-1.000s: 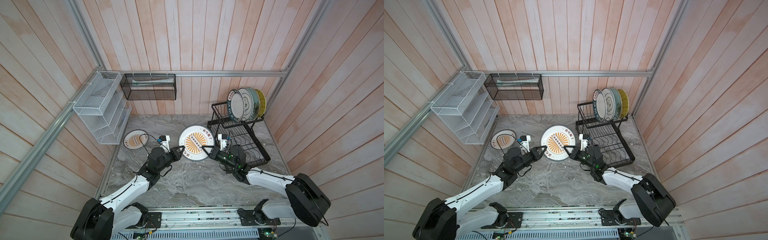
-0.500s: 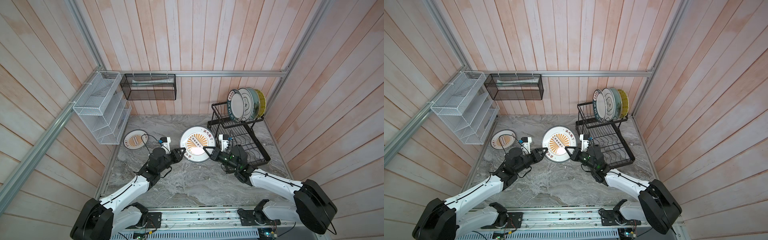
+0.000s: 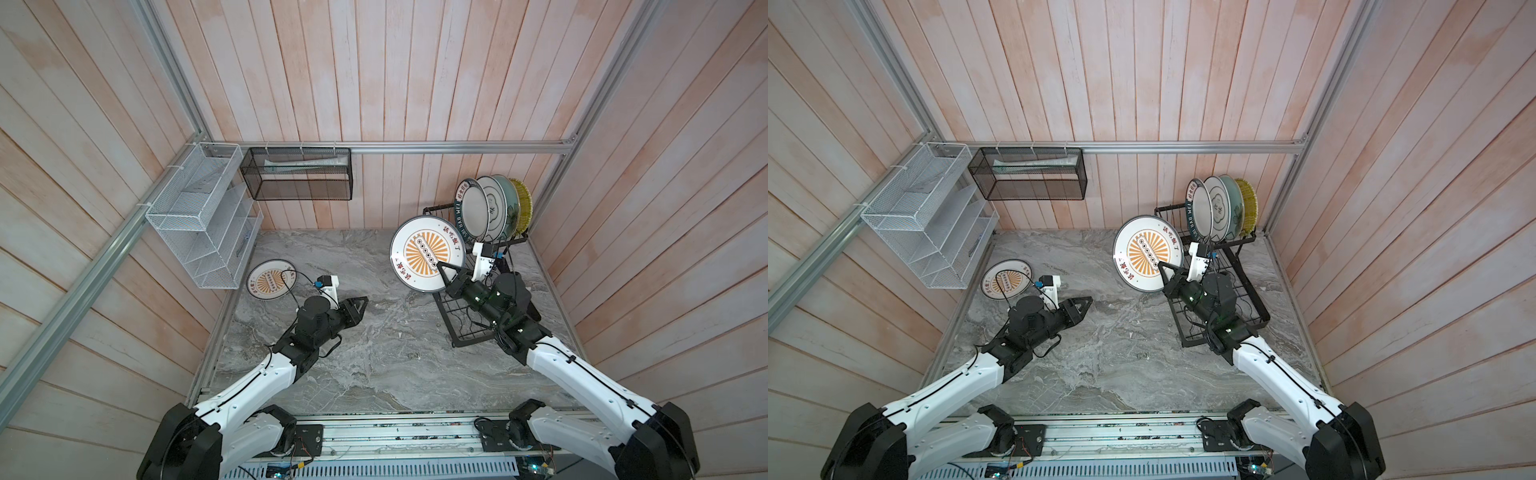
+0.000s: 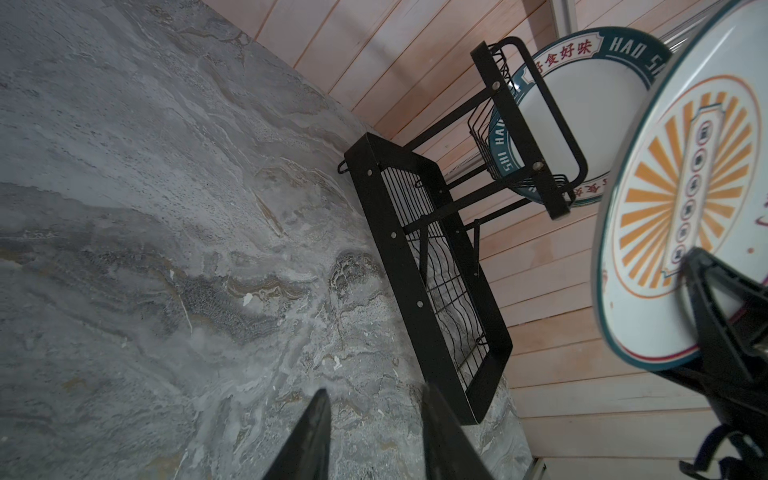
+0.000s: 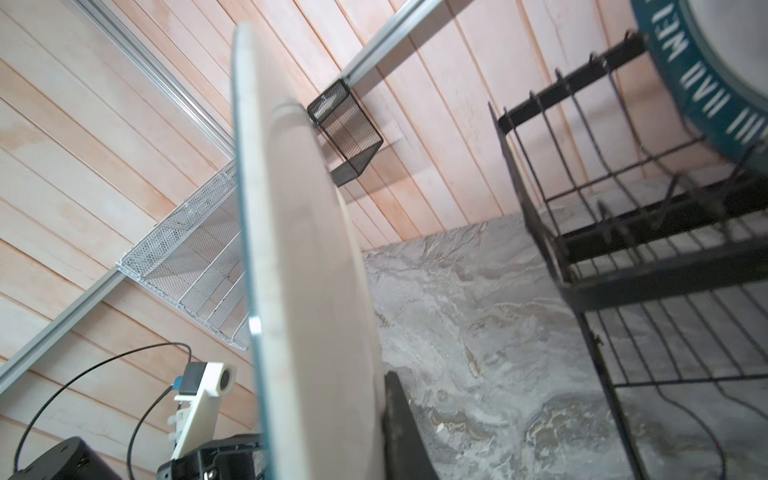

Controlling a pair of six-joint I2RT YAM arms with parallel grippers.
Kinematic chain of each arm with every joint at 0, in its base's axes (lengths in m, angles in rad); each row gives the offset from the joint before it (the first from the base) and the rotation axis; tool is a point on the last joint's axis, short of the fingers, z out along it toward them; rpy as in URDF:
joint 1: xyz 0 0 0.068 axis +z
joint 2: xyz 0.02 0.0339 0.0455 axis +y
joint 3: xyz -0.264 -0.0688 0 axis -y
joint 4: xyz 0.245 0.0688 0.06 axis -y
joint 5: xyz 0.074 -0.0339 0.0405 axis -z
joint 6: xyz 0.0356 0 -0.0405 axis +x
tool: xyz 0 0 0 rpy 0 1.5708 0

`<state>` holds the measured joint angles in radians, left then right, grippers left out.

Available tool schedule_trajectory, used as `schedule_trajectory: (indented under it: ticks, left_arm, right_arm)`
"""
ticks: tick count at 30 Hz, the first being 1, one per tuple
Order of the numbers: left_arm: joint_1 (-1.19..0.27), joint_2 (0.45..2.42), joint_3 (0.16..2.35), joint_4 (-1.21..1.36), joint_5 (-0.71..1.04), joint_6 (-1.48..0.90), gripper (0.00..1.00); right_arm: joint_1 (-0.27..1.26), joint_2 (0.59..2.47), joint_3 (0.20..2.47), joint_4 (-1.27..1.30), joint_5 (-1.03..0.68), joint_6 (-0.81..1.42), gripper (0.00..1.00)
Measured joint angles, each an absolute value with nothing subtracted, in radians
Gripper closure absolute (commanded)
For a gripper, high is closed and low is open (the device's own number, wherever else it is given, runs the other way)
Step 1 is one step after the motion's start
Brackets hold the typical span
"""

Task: Load the plates into the dish rack
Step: 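Carry the plate into the rack with the right gripper while the left releases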

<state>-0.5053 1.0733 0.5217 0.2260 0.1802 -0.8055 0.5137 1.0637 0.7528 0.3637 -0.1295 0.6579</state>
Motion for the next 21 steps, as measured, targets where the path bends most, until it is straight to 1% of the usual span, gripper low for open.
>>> schedule_trajectory:
  ticks: [5,13,16,21]
  left_arm:
    - [-0.505,1.055,0.528,0.202,0.177,-0.797,0.62]
    - [-0.505,1.037,0.531,0.193,0.174,-0.792,0.63]
    - [-0.505,1.037,0.531,0.185,0.174,-0.789,0.63]
    - [-0.505,1.037,0.531,0.171,0.174,-0.786,0.63]
  right_arm:
    - [0.477,1.084,0.91,0.255,-0.107,0.546,1.0]
    - [0.475,1.126,1.166,0.145,-0.016,0.378,1.0]
    - [0.475,1.151,1.234,0.109,0.035,0.321,1.0]
    - [0.475,1.186,1.287,0.057,0.11,0.248,1.0]
